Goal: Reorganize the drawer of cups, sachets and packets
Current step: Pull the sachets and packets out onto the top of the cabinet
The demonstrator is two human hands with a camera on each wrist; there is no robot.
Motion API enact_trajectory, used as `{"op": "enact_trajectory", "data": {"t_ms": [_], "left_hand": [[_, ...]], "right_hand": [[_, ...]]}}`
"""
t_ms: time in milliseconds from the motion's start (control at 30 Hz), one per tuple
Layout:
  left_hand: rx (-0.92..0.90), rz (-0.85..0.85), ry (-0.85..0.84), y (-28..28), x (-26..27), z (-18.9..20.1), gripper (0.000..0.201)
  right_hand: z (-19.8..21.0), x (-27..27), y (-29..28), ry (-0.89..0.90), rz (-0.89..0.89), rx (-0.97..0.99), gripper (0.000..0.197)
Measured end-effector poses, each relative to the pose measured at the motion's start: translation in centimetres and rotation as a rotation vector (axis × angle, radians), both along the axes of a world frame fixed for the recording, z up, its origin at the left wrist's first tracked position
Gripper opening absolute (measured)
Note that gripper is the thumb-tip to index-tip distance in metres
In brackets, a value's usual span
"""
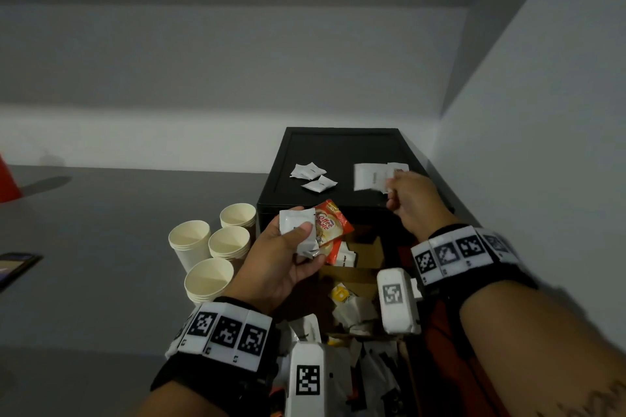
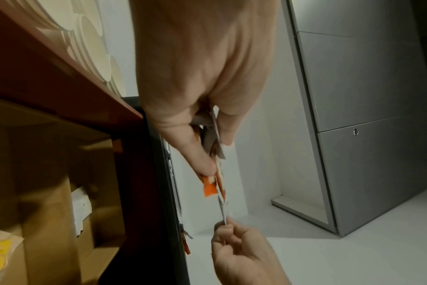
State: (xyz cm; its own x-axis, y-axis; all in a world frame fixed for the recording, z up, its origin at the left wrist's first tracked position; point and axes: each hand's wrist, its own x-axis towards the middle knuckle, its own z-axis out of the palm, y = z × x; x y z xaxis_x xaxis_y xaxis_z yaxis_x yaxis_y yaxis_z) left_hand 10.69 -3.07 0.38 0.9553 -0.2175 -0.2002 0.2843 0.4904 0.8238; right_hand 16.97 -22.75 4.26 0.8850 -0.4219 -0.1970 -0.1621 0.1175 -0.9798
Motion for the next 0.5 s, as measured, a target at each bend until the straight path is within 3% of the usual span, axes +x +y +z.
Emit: {"op": "enact_trajectory", "data": {"t_ms": [100, 167, 233, 367, 500], "left_hand": [[-0.048, 0.015, 0.057, 0.3, 0.2, 0.1, 0.030], [-0.079, 0.020, 0.081, 0.3, 0.3, 0.2, 0.032], [-0.098, 0.021, 0.091, 0.3, 0.2, 0.2, 0.034], [-0.142, 0.009, 0.107, 0.6, 0.3, 0.4, 0.035], [-0.163, 0.009, 0.101, 0.5, 0.5, 0.1, 0.034]], "right_hand": [[-0.1, 1.9, -1.9, 0.037, -0.067, 0.198, 0.032], [-0.8, 2.4, -2.7, 0.052, -0.054, 0.188, 0.034], [-1.9, 2.8, -2.8, -0.012, 0.006, 0.128, 0.041], [-2.2, 1.9, -0.3, 0.049, 0.000, -0.253, 0.039], [0.0, -2.8, 4.3, -0.059, 0.519, -0.498, 0.035]]}}
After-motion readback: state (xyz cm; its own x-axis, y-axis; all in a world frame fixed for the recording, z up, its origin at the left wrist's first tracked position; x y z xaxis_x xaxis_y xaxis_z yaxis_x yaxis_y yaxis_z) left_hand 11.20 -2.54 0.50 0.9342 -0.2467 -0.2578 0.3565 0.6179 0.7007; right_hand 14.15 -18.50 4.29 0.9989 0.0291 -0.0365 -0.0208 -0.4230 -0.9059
